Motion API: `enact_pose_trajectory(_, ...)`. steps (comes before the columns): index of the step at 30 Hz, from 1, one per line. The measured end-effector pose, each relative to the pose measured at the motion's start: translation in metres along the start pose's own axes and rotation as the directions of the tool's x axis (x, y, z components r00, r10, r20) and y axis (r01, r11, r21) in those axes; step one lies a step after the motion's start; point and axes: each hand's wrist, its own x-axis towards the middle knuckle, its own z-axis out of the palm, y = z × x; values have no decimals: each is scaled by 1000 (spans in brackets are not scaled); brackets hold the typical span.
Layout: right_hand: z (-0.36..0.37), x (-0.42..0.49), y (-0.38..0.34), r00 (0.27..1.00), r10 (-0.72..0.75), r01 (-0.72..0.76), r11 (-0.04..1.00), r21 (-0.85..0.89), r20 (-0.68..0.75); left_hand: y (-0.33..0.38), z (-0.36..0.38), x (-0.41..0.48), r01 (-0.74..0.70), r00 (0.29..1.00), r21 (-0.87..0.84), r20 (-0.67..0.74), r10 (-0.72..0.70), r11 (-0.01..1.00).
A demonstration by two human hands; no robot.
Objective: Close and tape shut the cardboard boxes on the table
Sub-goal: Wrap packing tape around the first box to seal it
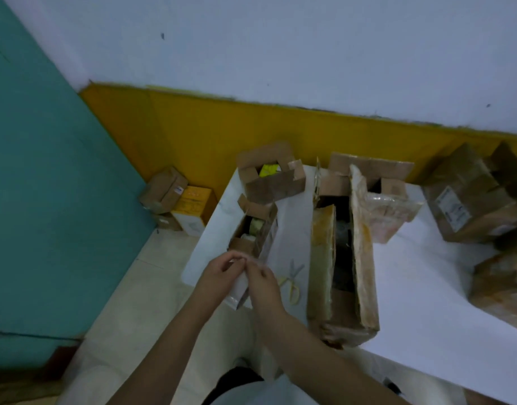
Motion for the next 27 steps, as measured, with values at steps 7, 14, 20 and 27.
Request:
enact_pose_trajectory(7, -12, -55, -86, 967, -252, 217, 878, 427, 28, 98, -30, -14, -254, 967, -219, -39, 251, 942)
enact_pose_trajectory(14, -66, -69, -140, 806, -554, 583, 686, 434, -208, 146, -3, -3, -360, 928, -186, 29, 371, 914)
enact_pose_trajectory(20, -108, -65, -166, 581, -768, 812, 569, 128, -270, 169, 27, 3, -214, 972, -401, 7, 237, 891)
enact_pose_trajectory(27, -146, -65, -191, 595, -778, 804, 580, 132, -201, 145, 83, 53, -121, 989, -30, -93, 118, 992)
